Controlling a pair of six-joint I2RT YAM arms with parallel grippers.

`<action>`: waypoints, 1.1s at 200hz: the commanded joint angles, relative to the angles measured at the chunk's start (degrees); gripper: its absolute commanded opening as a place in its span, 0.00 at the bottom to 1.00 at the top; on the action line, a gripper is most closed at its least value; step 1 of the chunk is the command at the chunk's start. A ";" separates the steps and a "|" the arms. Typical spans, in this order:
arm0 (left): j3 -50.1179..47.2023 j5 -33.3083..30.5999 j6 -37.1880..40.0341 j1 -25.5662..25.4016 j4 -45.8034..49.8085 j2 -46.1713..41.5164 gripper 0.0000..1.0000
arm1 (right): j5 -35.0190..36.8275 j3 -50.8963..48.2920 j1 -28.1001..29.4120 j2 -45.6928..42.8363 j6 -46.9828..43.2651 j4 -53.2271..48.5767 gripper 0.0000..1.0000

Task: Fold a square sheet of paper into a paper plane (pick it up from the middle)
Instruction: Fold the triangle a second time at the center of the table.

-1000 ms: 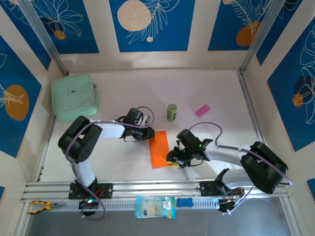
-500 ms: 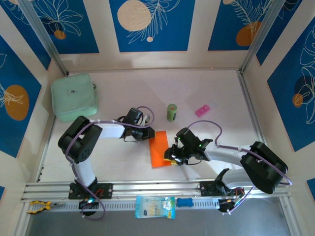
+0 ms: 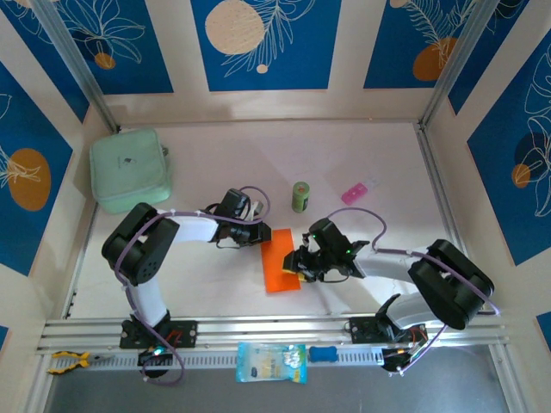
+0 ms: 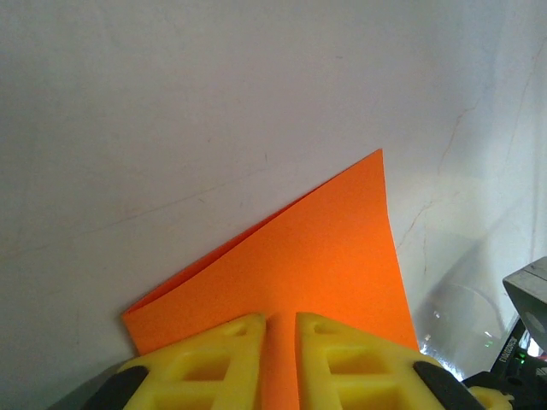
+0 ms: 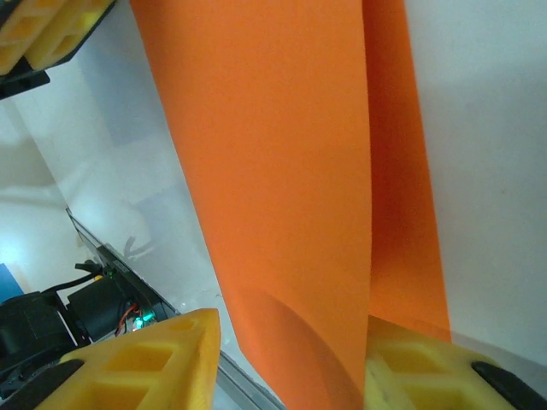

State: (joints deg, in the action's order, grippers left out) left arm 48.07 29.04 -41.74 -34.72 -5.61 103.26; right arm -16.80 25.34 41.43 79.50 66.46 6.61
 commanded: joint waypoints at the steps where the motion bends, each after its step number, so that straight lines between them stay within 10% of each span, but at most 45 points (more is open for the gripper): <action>1: -1.10 1.55 -0.36 -0.02 0.52 1.24 0.18 | -2.64 -0.06 -0.77 1.25 -1.45 2.82 0.39; 78: -1.32 3.31 -0.38 -0.07 -0.71 -0.48 0.21 | -5.48 1.16 -3.56 6.13 -4.45 6.22 0.24; 129: -1.43 -0.65 2.15 0.00 4.63 -10.94 0.48 | -2.87 0.49 -4.00 7.07 -2.35 9.77 0.08; 220: -10.57 -13.92 7.25 -0.05 8.77 -31.28 0.56 | 3.28 2.97 -0.80 10.55 5.73 13.87 0.11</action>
State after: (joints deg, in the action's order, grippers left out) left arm 40.82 18.48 -36.58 -34.72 2.15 75.40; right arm -13.47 26.72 40.14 88.79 71.18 19.00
